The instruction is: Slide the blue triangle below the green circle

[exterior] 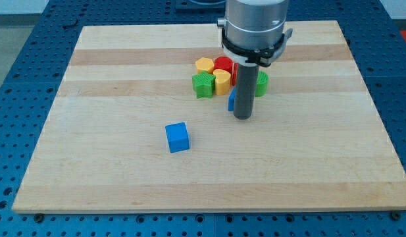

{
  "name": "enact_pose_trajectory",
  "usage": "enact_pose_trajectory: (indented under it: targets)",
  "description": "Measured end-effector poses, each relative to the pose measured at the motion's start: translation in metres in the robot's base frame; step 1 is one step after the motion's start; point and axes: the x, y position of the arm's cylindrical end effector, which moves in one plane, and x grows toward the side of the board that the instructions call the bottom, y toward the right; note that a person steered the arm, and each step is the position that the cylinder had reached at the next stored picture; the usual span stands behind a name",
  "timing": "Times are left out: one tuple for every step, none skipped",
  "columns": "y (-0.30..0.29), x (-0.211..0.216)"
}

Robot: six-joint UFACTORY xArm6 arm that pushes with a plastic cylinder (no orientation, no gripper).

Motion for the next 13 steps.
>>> enact_pose_trajectory:
  targets:
    - [0.000,0.001]
    - [-0.002,0.024]
    - [-0.021,0.033]
    - [-0.043,0.028]
    - [-0.054,0.007]
    - [-0.056,-0.012]
    - [-0.057,-0.022]
    - [-0.054,-0.023]
    - [-0.043,-0.023]
    - [-0.028,-0.023]
    - [-0.012,-0.023]
    - [-0.005,-0.023]
    - [-0.005,-0.023]
